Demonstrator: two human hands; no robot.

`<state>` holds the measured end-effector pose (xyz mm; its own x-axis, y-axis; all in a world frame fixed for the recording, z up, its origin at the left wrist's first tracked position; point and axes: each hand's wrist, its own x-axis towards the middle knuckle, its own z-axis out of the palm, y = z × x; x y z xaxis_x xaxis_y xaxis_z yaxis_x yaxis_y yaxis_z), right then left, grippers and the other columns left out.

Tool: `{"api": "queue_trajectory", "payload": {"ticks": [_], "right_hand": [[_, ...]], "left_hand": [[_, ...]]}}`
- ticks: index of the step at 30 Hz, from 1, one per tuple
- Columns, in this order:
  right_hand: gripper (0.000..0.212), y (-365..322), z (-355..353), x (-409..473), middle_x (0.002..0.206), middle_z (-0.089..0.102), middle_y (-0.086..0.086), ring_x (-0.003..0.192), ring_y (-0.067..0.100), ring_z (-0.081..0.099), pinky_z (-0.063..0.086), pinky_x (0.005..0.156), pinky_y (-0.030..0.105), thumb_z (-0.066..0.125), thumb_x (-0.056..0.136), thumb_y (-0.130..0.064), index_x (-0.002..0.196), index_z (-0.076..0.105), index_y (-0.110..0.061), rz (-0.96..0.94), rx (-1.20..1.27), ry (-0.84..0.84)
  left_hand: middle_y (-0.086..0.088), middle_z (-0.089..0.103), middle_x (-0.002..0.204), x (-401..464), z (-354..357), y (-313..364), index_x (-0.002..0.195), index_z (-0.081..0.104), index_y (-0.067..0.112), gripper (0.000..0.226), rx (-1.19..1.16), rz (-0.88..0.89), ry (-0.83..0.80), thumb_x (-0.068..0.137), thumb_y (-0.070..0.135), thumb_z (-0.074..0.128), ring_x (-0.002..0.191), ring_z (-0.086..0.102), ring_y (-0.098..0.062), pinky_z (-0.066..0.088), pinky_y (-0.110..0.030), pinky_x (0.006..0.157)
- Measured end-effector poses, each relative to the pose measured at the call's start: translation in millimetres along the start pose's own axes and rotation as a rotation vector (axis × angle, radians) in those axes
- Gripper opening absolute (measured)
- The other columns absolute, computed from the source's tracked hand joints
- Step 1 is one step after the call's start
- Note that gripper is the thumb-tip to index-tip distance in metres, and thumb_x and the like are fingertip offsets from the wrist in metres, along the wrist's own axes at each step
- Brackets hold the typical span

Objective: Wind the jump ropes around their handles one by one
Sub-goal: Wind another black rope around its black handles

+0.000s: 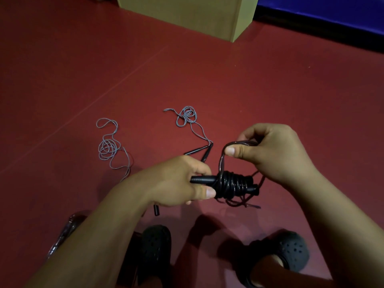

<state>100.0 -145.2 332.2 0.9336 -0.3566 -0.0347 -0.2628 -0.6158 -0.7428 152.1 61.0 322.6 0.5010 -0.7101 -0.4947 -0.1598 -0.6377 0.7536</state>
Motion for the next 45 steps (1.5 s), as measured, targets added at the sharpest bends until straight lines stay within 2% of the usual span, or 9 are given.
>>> {"api": "queue_trajectory", "payload": {"ticks": [10, 16, 21, 25, 28, 33, 37, 41, 45], "right_hand": [[0.027, -4.2, -3.4, 3.4, 0.056, 0.052, -0.007, 0.049, 0.003, 0.042, 0.037, 0.049, 0.013, 0.082, 0.060, -0.023, 0.078, 0.068, -0.008, 0.085, 0.485, -0.145], [0.025, -2.9, -10.6, 5.1, 0.059, 0.043, 0.001, 0.049, 0.010, 0.032, 0.023, 0.046, 0.024, 0.079, 0.058, -0.020, 0.076, 0.064, -0.011, 0.153, 0.623, -0.244], [0.020, 0.3, -16.3, 7.1, 0.056, 0.042, 0.001, 0.047, 0.011, 0.033, 0.025, 0.048, 0.026, 0.078, 0.059, -0.016, 0.070, 0.062, -0.012, 0.172, 0.672, -0.224], [0.007, -0.9, -15.0, 6.1, 0.055, 0.052, -0.001, 0.053, 0.013, 0.038, 0.027, 0.054, 0.028, 0.068, 0.075, -0.005, 0.073, 0.065, -0.011, 0.141, 0.698, -0.227], [0.005, -1.6, -13.3, 5.7, 0.058, 0.053, -0.003, 0.055, 0.011, 0.041, 0.032, 0.054, 0.023, 0.068, 0.073, -0.010, 0.078, 0.067, -0.011, 0.101, 0.705, -0.240], [0.011, 2.8, -10.8, 6.1, 0.068, 0.065, -0.007, 0.064, 0.004, 0.059, 0.049, 0.064, 0.016, 0.073, 0.082, -0.006, 0.080, 0.070, -0.017, -0.090, 0.361, -0.110], [0.008, 5.2, -4.7, 2.9, 0.076, 0.071, -0.012, 0.074, 0.011, 0.067, 0.055, 0.073, 0.038, 0.076, 0.077, -0.037, 0.081, 0.069, -0.034, -0.274, -0.003, 0.015], [0.022, 1.6, -5.5, 2.7, 0.079, 0.070, -0.022, 0.078, 0.005, 0.067, 0.055, 0.075, 0.040, 0.069, 0.073, -0.053, 0.090, 0.067, -0.040, -0.330, -0.090, -0.004], [0.015, 0.8, -8.6, 2.2, 0.069, 0.059, -0.037, 0.078, -0.002, 0.058, 0.049, 0.074, 0.033, 0.075, 0.071, -0.049, 0.084, 0.072, -0.041, -0.368, -0.203, -0.089]], "left_hand": [[0.001, 0.067, 0.074, -4.5, -1.8, 8.6, 0.084, 0.066, 0.012, 0.010, -0.175, 0.113, -0.057, 0.092, 0.018, 0.069, 0.063, 0.059, -0.009, 0.048, -0.020, 0.063], [-0.002, 0.067, 0.075, -11.7, -7.2, 13.3, 0.084, 0.066, 0.011, 0.010, -0.256, 0.182, -0.135, 0.093, 0.016, 0.068, 0.064, 0.059, -0.013, 0.049, -0.028, 0.065], [0.000, 0.067, 0.073, -13.5, -11.4, 10.3, 0.088, 0.066, 0.005, 0.013, -0.182, 0.150, -0.086, 0.092, 0.017, 0.068, 0.063, 0.059, -0.013, 0.048, -0.023, 0.064], [0.007, 0.067, 0.071, -13.4, -10.4, 7.3, 0.082, 0.066, 0.021, 0.011, -0.072, 0.090, -0.116, 0.092, 0.024, 0.068, 0.063, 0.060, -0.009, 0.047, -0.019, 0.062], [0.008, 0.068, 0.072, -13.8, -10.9, 8.0, 0.080, 0.066, 0.024, 0.012, -0.080, 0.095, -0.153, 0.092, 0.024, 0.068, 0.063, 0.061, -0.009, 0.050, -0.022, 0.065], [0.010, 0.065, 0.067, -11.8, -10.2, 3.6, 0.082, 0.065, 0.023, 0.011, -0.005, 0.043, -0.069, 0.091, 0.027, 0.068, 0.060, 0.058, -0.005, 0.044, -0.019, 0.060], [0.007, 0.059, 0.061, -10.4, -9.9, -2.9, 0.080, 0.063, 0.022, 0.016, 0.132, -0.024, -0.016, 0.090, 0.032, 0.069, 0.057, 0.053, -0.009, 0.043, -0.025, 0.057], [0.006, 0.057, 0.062, -10.4, -10.1, -5.5, 0.079, 0.062, 0.024, 0.015, 0.178, -0.039, -0.030, 0.089, 0.033, 0.070, 0.057, 0.052, -0.011, 0.043, -0.026, 0.057], [0.009, 0.054, 0.063, -9.3, -8.8, -8.9, 0.083, 0.065, 0.025, 0.011, 0.234, -0.059, -0.056, 0.088, 0.034, 0.070, 0.056, 0.049, -0.009, 0.042, -0.025, 0.058]]}}
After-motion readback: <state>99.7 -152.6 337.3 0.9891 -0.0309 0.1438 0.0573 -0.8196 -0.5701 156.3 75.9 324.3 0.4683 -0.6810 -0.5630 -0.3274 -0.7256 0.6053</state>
